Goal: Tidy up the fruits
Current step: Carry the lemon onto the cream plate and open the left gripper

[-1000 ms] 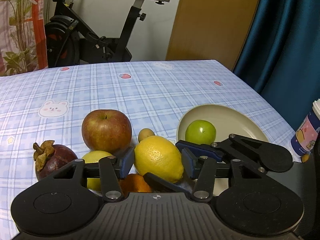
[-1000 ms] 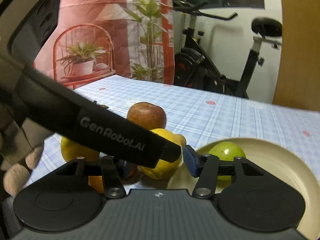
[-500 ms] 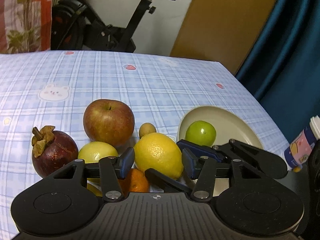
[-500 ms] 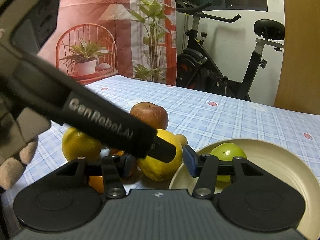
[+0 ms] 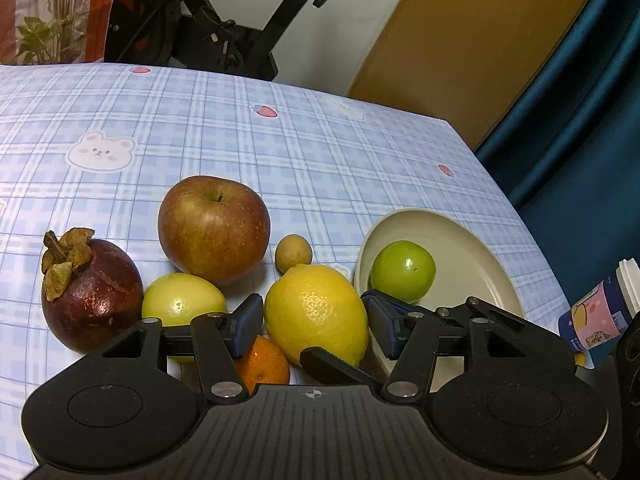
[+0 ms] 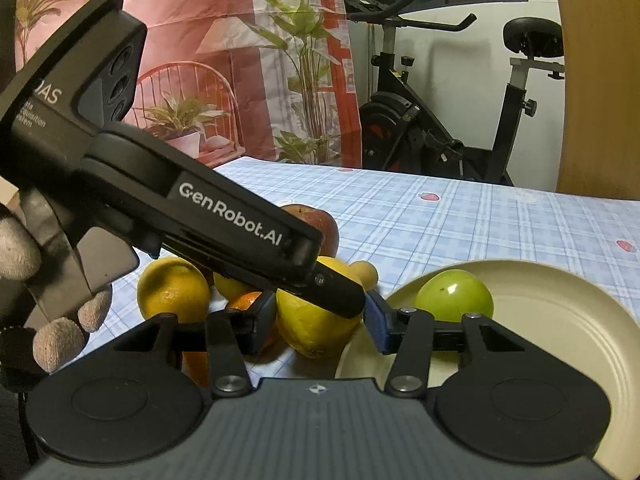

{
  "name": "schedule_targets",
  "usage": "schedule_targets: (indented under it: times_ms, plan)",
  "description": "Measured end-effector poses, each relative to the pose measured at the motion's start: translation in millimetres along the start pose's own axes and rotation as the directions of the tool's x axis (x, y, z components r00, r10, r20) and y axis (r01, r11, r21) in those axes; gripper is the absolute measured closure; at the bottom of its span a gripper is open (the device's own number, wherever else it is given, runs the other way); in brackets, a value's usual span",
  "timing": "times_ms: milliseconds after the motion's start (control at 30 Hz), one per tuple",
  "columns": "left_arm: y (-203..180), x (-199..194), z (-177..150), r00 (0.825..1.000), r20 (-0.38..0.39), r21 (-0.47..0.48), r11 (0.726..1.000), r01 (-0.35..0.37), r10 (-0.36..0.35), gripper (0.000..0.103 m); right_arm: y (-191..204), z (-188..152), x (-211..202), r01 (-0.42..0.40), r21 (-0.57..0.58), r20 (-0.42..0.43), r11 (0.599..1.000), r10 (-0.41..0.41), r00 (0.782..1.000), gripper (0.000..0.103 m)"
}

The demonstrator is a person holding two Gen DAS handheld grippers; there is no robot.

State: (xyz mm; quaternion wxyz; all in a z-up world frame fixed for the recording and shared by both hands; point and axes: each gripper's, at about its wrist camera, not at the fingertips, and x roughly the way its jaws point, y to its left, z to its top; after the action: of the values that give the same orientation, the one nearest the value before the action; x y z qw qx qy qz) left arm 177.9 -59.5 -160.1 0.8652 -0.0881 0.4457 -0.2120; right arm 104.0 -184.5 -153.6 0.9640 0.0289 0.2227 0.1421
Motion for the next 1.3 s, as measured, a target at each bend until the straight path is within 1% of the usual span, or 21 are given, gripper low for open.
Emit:
schedule_targets:
  times_ms: [167,367,467,567,667,933,1000,1133,1300]
  plan:
    - [-2.9,-0.9,-1.8,1.0,0.01,0.012,1.0,-0.01,0.01,0.043,-1.1,1.4,1.5,0.002,-0.009,0.003,1.0,-0.002,1.0,0.052]
    - [-9.3,-5.4,-8.6,1.0,0.017,0.061,0.998,-0.025,0.025,0.043,3.4,0.4,2.9,0.006,-0.032,-0.002,0.999,-0.006,1.0,0.047]
    - [-9.1,-8.5,-9.8,1.0,0.021,0.06,0.998,-0.024,0.022,0.043,7.0,0.1,4.3,0.011,-0.052,-0.006,0.999,-0.011,1.0,0.045]
    - [-7.0,-12.9,-11.1,0.999,0.031,0.048,0.999,-0.022,0.021,0.045,10.4,-2.0,5.4,0.012,-0.066,-0.011,0.998,-0.013,1.0,0.044]
    - [-1.8,-18.9,-12.4,0.999,0.039,0.026,1.0,-0.008,0.007,0.048,13.6,-3.2,7.0,0.013,-0.085,-0.02,0.996,-0.015,1.0,0.044]
    - [-5.8,-20.6,-12.5,0.999,0.047,0.039,0.999,-0.015,0.014,0.05,16.1,-4.3,6.6,0.005,-0.097,-0.024,0.995,-0.007,1.0,0.046]
    - [-7.8,-23.4,-12.1,0.998,0.06,0.043,0.999,-0.013,0.01,0.05,14.6,-4.3,4.7,-0.002,-0.085,-0.017,0.996,0.001,1.0,0.046]
    - [-16.0,-28.2,-7.6,0.997,0.082,0.073,0.997,-0.02,0.014,0.051,9.0,-3.0,-2.6,-0.011,-0.056,0.027,0.998,0.013,1.0,0.046]
    - [-30.9,-29.8,-2.0,0.995,0.103,0.118,0.993,-0.017,0.004,0.051,6.0,-0.4,-11.7,0.003,-0.027,0.068,1.0,-0.001,0.998,0.047]
